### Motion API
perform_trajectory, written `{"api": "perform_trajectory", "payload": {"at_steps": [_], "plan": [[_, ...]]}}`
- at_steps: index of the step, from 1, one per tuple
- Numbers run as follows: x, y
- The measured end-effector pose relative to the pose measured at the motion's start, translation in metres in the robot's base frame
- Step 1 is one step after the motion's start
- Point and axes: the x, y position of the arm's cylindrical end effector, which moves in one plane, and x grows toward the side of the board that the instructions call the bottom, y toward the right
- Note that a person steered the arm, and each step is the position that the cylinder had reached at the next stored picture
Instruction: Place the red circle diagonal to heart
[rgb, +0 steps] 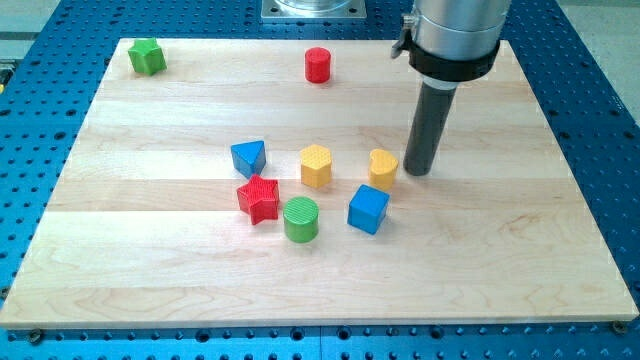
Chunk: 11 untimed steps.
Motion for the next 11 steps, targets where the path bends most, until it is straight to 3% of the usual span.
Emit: {"api": "perform_trajectory", "payload": {"at_steps": [1, 3, 4, 6, 9, 11], "plan": [[-0.008, 0.012], [-0.163, -0.020], [-0.218, -0.048], [-0.235, -0.148], [-0.173, -0.121], [-0.199, -0.106]]}}
